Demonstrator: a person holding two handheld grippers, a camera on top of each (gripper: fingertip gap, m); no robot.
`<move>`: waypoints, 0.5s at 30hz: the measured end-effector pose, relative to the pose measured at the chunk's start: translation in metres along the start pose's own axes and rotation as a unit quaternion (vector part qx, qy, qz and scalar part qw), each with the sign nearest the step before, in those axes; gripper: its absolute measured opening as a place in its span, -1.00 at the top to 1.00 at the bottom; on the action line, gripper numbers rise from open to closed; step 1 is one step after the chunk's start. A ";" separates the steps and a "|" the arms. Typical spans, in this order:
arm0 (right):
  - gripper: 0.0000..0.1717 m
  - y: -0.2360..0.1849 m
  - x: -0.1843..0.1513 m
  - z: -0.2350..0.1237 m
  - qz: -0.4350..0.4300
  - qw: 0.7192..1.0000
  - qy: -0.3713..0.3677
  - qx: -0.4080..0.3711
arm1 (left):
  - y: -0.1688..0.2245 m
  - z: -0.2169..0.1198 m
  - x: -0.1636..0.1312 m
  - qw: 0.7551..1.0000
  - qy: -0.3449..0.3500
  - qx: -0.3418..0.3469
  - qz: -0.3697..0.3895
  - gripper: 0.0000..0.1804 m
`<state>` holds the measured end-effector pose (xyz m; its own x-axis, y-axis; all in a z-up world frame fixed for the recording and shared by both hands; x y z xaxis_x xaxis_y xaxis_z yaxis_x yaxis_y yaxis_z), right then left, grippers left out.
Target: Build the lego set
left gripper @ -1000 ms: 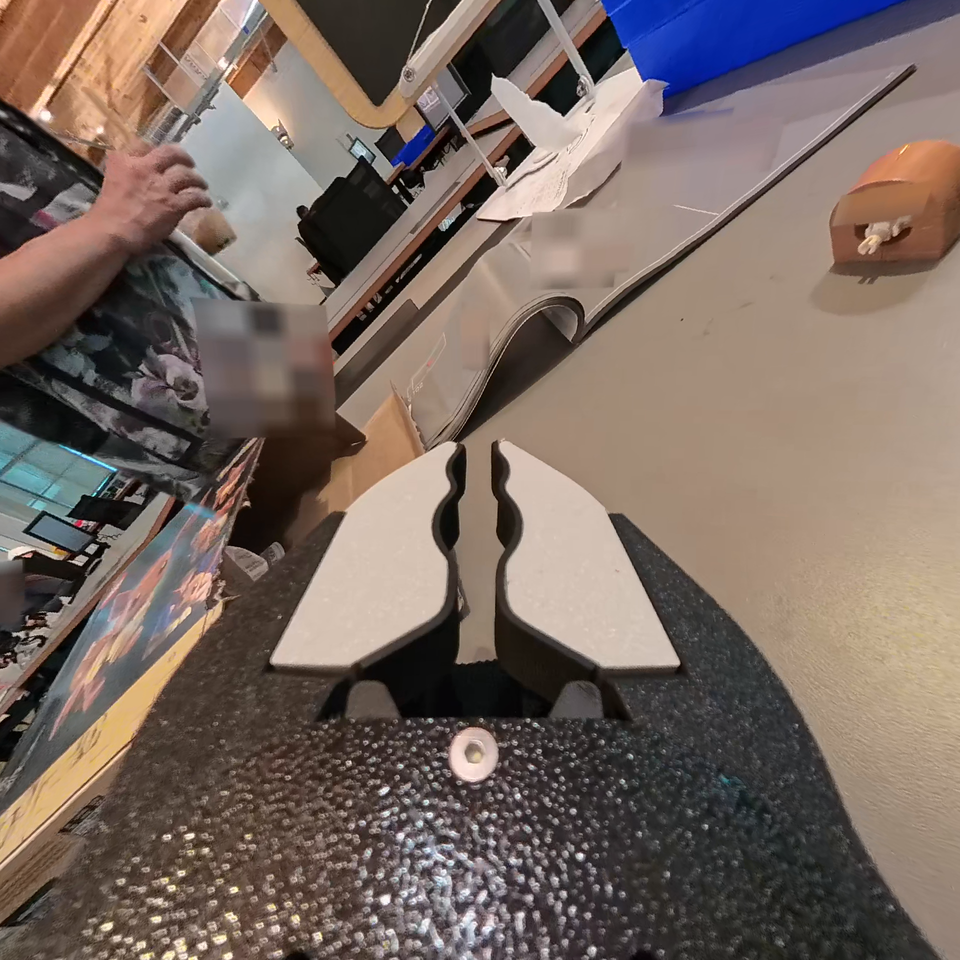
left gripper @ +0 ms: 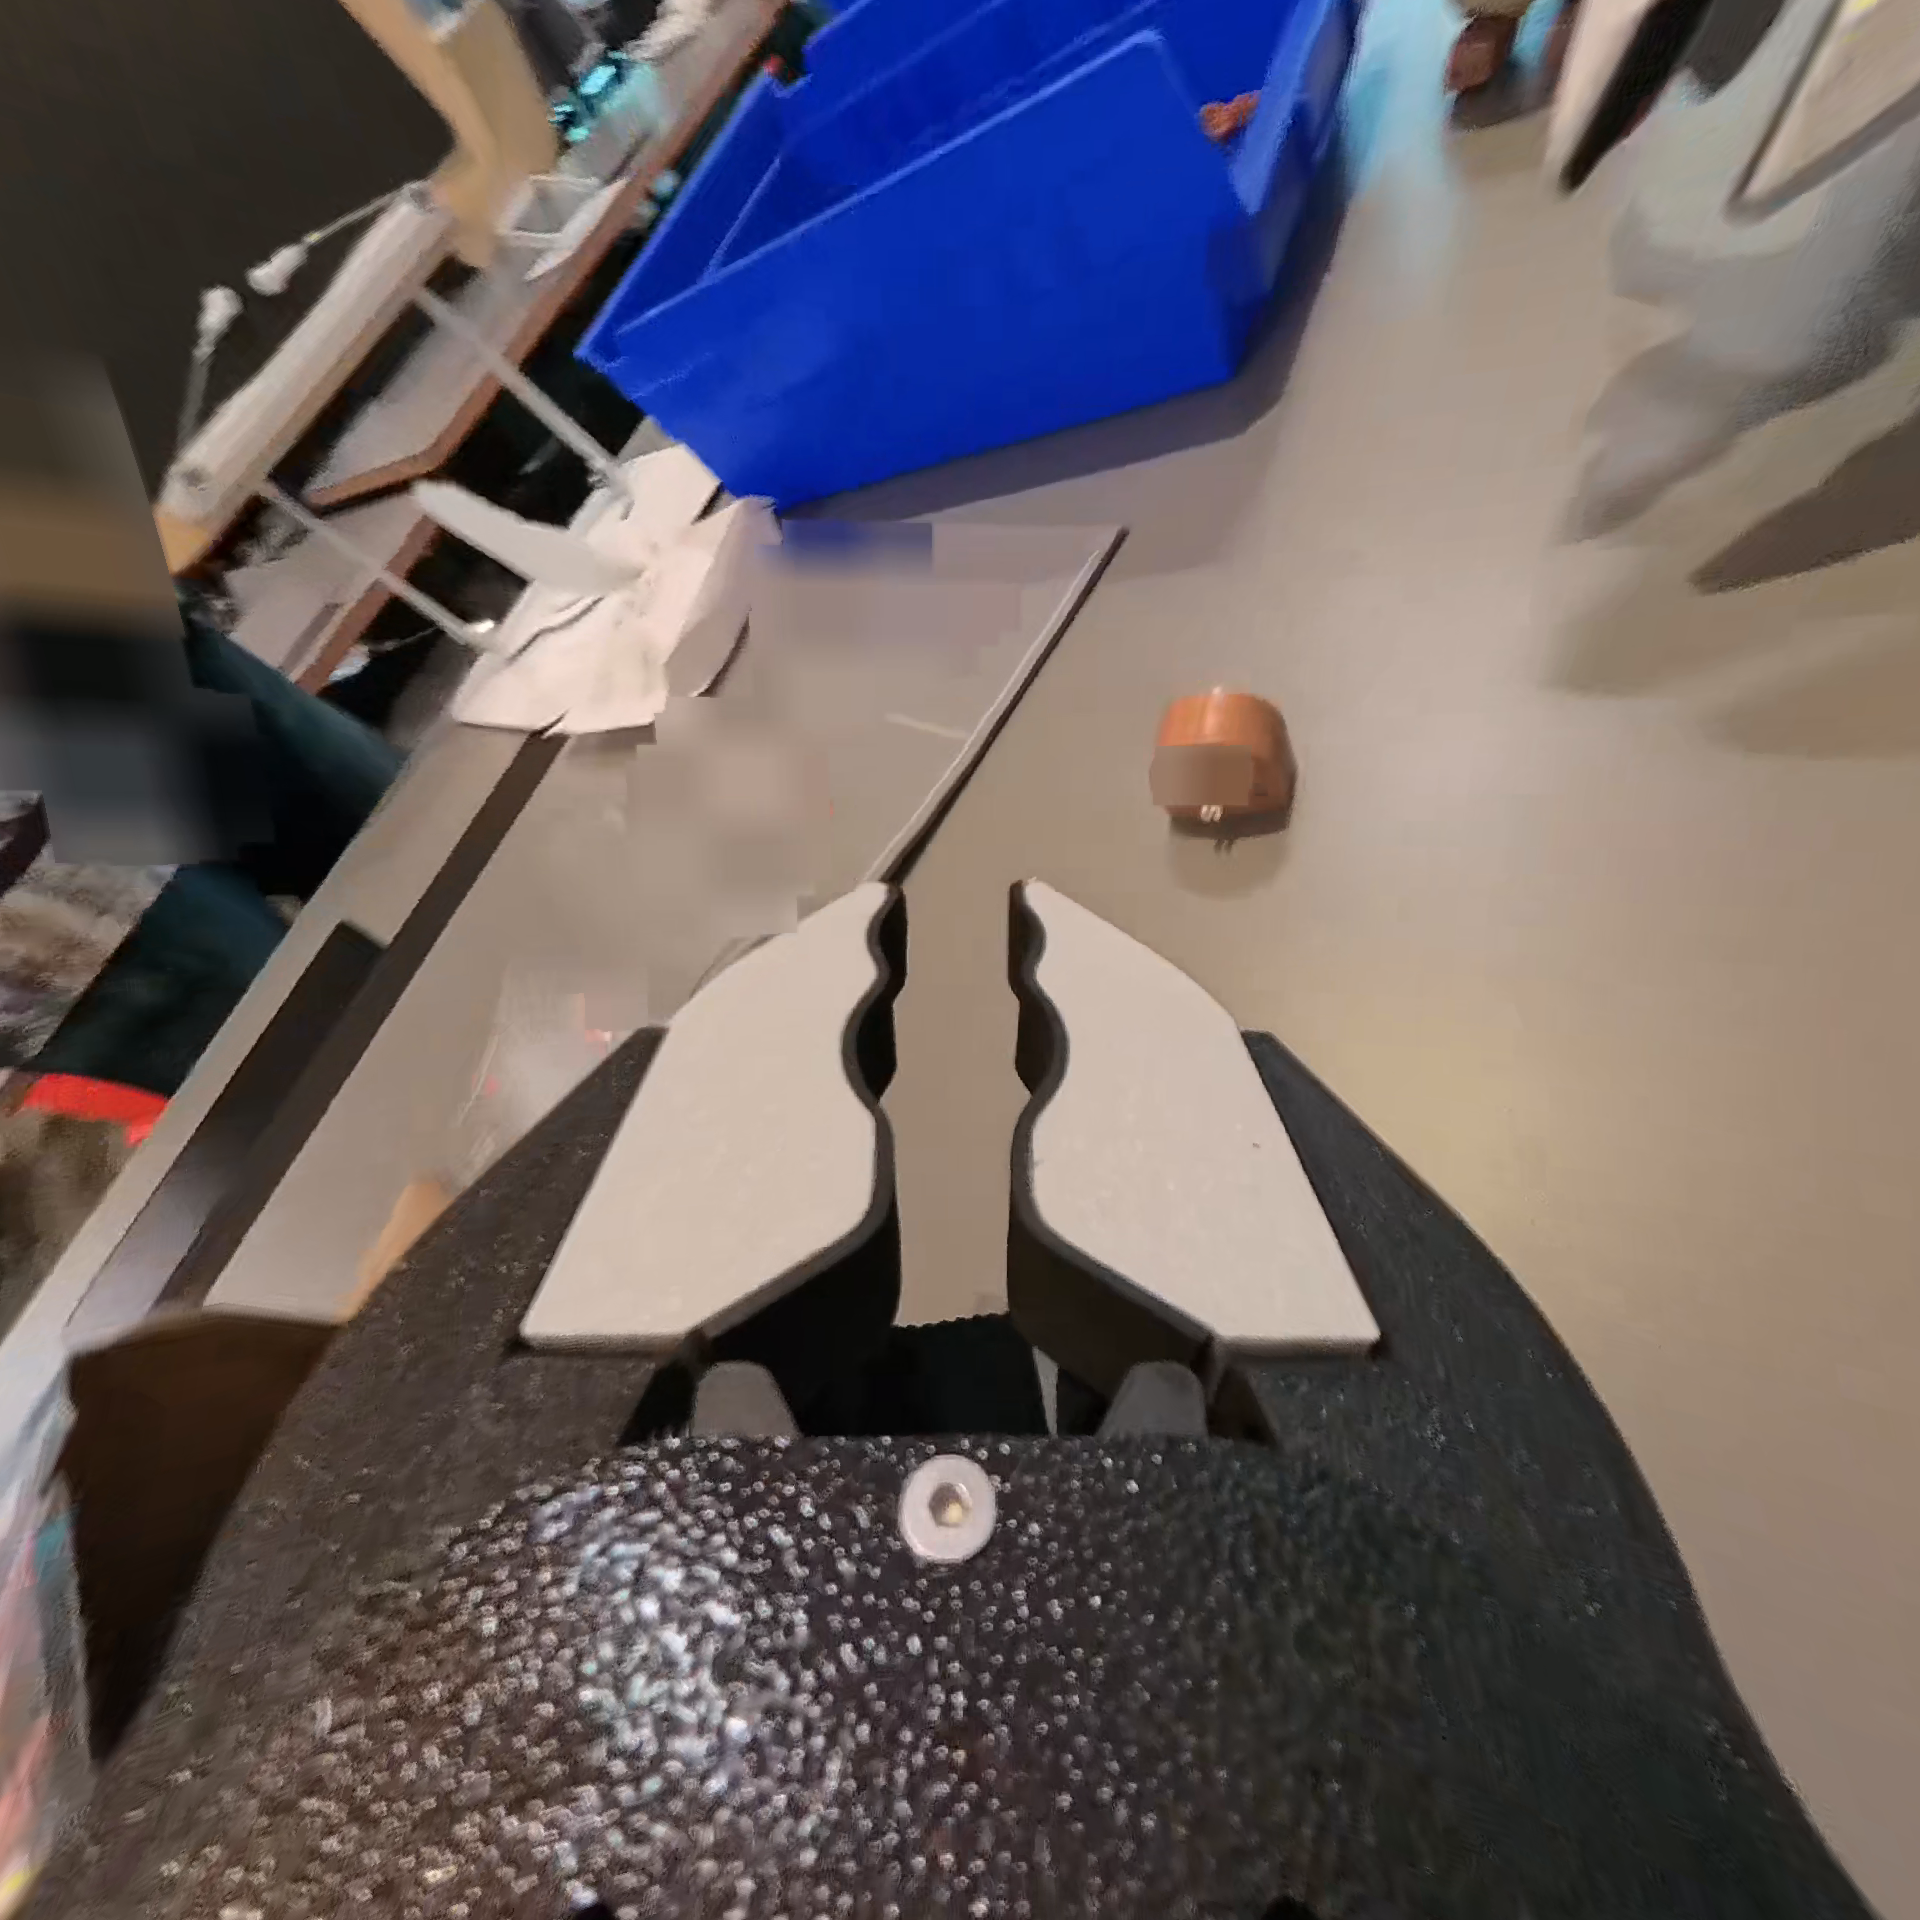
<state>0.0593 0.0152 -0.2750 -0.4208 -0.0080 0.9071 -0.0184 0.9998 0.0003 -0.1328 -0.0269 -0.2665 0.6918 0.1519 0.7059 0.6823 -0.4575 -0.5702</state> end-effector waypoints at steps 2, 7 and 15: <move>0.66 0.000 0.000 0.007 -0.003 1.000 -0.008 0.018 | -0.004 0.009 0.012 0.999 0.009 -0.038 0.014 0.80; 0.65 0.000 0.004 0.028 -0.021 0.997 -0.033 0.061 | -0.014 0.052 0.027 0.989 0.002 -0.135 0.055 0.75; 0.62 0.001 0.018 0.057 -0.061 0.990 -0.051 0.113 | -0.036 0.117 0.031 0.968 -0.059 -0.213 0.119 0.52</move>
<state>0.0003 0.0155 -0.2824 -0.4915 -0.1411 0.8594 -0.2719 0.9623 0.0026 -0.1081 0.0967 -0.2730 0.8570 0.0855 0.5082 0.3581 -0.8080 -0.4679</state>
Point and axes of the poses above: each gripper's, where its closed fingertips meet, z out along the fingers, x out of its top, y = z × x across the jaws, the point moved 2 cm from there along -z, back along the fingers, and after that the axes turned 7 degrees about z, right-handed, at the moved point
